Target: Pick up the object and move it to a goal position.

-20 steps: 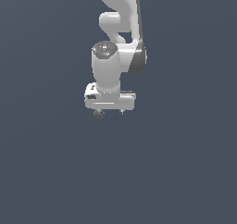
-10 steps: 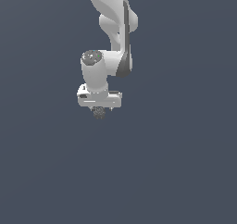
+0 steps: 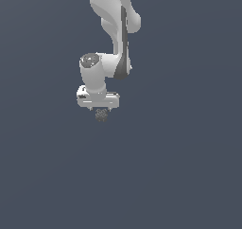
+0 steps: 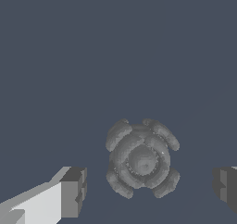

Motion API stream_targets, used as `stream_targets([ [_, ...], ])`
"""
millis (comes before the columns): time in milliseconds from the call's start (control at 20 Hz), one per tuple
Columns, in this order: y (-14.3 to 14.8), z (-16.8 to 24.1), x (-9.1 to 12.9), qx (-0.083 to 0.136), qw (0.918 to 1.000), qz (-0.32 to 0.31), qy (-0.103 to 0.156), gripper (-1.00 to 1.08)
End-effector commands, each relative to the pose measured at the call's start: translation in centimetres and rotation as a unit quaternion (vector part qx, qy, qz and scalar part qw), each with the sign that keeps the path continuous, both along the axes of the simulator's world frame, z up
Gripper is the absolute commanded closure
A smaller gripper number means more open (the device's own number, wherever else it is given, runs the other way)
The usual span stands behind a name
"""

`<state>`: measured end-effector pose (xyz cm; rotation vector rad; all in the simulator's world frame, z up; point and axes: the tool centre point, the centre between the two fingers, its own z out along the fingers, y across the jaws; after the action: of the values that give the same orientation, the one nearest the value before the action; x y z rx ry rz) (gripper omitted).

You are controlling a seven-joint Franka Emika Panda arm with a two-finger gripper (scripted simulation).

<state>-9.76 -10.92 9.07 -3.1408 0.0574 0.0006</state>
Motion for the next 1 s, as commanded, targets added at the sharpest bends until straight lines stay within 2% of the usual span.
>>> stream_targets([
  [0, 0.0, 0.0, 0.0, 0.0, 1.0, 0.0, 0.0, -0.92],
  [950, -0.1, -5.1, -0.2, 0.0, 1.0, 0.0, 0.0, -0.92],
])
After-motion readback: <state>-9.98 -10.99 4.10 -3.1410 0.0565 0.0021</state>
